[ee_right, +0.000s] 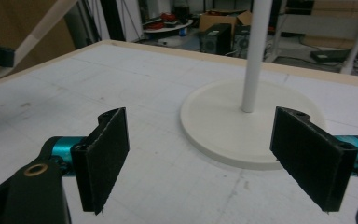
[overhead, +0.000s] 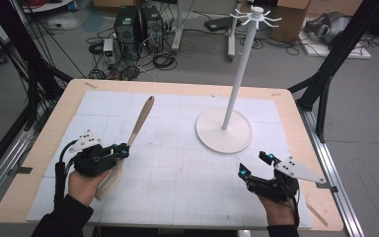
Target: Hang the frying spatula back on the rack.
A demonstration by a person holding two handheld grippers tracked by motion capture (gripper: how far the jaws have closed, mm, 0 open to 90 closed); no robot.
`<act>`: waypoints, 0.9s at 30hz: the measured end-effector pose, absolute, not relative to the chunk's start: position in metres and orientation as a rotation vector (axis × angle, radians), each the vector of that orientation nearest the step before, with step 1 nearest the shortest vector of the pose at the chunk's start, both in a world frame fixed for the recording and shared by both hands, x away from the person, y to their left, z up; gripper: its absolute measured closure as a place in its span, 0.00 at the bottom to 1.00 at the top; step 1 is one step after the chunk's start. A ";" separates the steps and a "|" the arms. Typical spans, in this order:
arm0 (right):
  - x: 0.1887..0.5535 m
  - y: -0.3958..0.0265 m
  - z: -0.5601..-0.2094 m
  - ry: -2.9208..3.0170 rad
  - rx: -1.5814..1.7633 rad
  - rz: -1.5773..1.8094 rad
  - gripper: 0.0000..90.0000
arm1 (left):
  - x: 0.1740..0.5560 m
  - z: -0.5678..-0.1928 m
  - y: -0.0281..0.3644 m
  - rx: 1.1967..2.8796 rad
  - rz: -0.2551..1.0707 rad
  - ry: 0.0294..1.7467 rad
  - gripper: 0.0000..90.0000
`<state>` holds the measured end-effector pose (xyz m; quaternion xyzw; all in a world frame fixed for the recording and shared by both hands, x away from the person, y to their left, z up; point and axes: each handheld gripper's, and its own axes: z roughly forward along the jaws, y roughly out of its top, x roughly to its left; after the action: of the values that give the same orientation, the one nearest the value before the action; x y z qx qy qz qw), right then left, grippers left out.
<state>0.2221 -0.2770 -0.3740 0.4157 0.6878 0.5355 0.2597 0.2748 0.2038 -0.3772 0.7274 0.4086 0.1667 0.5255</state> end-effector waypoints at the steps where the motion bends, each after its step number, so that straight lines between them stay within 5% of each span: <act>1: 0.223 -0.274 -0.373 1.881 1.126 1.468 0.20 | 0.273 -0.377 0.202 1.738 0.401 0.968 0.86; 27: 0.267 -0.173 -0.344 2.074 0.920 1.714 0.31 | 0.242 -0.372 0.146 1.780 0.356 0.737 0.86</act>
<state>0.2667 -0.1734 -0.3441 0.3199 0.7212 0.5962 0.1485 0.2425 0.1458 -0.3718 0.7542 0.3125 0.1507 0.5575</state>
